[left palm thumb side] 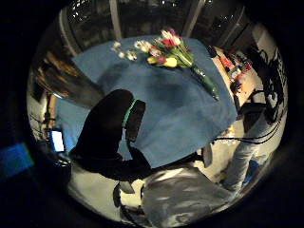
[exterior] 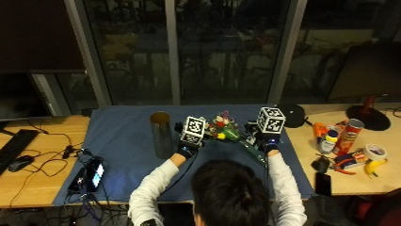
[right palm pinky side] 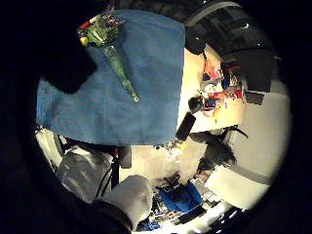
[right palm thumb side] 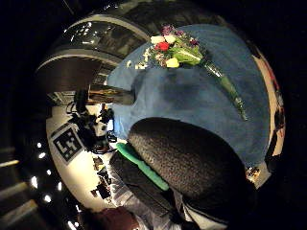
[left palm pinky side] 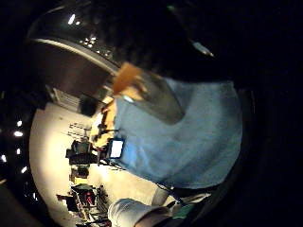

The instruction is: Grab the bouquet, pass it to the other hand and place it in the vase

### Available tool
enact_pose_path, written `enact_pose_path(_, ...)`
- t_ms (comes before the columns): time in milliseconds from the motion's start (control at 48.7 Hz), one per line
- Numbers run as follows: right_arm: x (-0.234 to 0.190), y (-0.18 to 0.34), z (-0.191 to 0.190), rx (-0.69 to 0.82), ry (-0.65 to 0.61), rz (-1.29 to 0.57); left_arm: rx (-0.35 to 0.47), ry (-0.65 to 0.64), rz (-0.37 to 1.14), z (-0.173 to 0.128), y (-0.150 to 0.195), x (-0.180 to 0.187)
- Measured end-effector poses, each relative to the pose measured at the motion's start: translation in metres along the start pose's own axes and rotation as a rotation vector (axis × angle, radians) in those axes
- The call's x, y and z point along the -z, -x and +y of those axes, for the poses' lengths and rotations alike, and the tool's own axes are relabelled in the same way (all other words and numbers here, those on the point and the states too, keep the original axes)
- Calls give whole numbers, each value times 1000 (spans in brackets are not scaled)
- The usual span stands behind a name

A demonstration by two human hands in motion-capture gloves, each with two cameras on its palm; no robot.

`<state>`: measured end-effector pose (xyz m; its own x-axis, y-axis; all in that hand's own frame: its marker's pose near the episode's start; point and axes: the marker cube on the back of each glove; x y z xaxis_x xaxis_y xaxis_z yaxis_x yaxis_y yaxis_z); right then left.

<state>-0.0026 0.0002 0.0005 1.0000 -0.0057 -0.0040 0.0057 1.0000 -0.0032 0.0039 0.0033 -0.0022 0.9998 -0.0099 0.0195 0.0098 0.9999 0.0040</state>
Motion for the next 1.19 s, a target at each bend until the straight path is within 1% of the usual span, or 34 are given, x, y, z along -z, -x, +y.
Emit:
enact_pose_path(123,1,8,3,26,14,29,17,-31,-70,2,1,2)
enact_pose_path(164,2,9,5,24,26,35,10,-26,-28,3,0,1)
enact_pose_path(267,4,13,-1,24,19,31,-27,17,148,8,4,3)
enact_pose_path(329,7,16,-2,26,9,10,-48,47,210,13,9,3)
enact_pose_path(390,7,19,-2,13,26,-5,-57,69,266,16,15,2)
enact_pose_path(493,10,21,2,-40,64,17,-43,74,330,19,25,9)
enact_pose_path(596,15,12,1,-109,53,56,-36,64,361,15,36,15)
enact_pose_path(678,18,3,-2,-153,67,42,-32,43,390,18,44,28)
enact_pose_path(863,4,-33,-30,-275,122,-25,-40,27,462,26,49,38)
enact_pose_path(904,-4,-41,-35,-316,151,-46,-44,29,476,28,49,41)
enact_pose_path(924,-9,-44,-37,-349,185,-61,-45,25,483,28,48,43)
enact_pose_path(986,-25,-52,-33,-482,366,-109,-45,1,494,26,47,43)
enact_pose_path(1006,-29,-54,-33,-512,401,-117,-43,-5,495,25,47,43)
enact_pose_path(1027,-33,-56,-34,-528,405,-120,-41,-9,496,24,46,44)
enact_pose_path(1068,-38,-58,-35,-530,363,-122,-40,-11,498,23,46,44)
enact_pose_path(1150,-62,-64,-39,-508,197,-141,-45,9,493,21,43,41)
enact_pose_path(1191,-79,-68,-42,-496,187,-161,-48,23,488,22,43,40)
